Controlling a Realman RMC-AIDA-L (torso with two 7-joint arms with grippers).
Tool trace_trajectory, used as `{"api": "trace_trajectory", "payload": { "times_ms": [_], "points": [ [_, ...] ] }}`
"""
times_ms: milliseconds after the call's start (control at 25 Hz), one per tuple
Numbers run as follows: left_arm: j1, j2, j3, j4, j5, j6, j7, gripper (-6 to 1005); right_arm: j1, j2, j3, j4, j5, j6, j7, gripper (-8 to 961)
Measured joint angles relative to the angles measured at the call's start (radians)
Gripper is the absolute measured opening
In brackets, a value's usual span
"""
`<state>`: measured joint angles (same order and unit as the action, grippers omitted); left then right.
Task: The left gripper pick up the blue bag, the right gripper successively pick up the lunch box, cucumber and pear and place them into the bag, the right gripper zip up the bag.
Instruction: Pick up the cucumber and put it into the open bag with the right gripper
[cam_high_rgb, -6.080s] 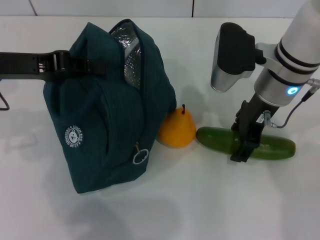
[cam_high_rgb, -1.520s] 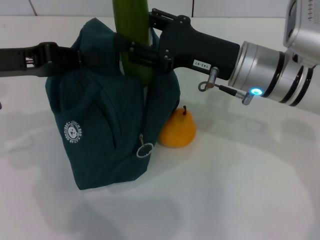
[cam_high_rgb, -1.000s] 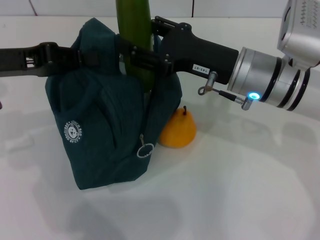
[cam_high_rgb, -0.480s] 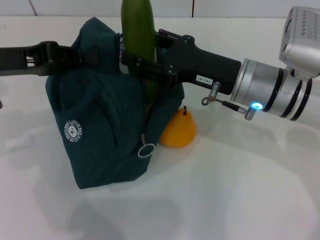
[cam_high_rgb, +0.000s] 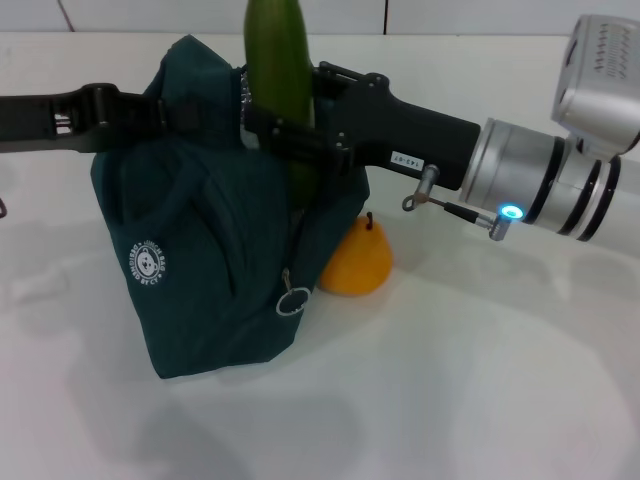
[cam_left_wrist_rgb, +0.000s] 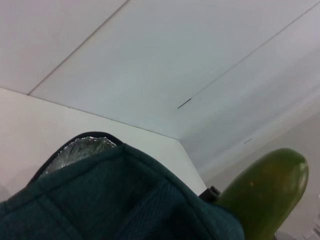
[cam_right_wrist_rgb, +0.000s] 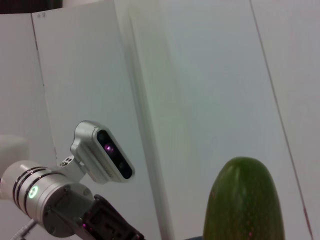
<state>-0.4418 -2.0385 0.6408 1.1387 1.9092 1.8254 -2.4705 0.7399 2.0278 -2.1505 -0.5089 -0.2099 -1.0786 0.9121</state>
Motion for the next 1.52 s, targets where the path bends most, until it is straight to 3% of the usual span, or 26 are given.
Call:
{"api": "trace_trajectory", "payload": {
  "times_ms": [1160, 1360, 1520],
  "points": [
    [-0.001, 0.006, -0.001, -0.019, -0.006, -0.002, 0.016, 46, 0.021, 0.0, -0.018, 0.003, -0.009, 0.031, 0.05, 708],
    [0.003, 0.006, -0.003, -0.019, -0.006, -0.002, 0.016, 46, 0.018, 0.0, -0.015, 0.003, -0.01, 0.031, 0.047, 867],
    [0.006, 0.007, -0.006, -0.019, -0.006, -0.002, 0.016, 46, 0.01, -0.005, 0.01, 0.003, -0.01, 0.02, 0.047, 867]
  ]
}}
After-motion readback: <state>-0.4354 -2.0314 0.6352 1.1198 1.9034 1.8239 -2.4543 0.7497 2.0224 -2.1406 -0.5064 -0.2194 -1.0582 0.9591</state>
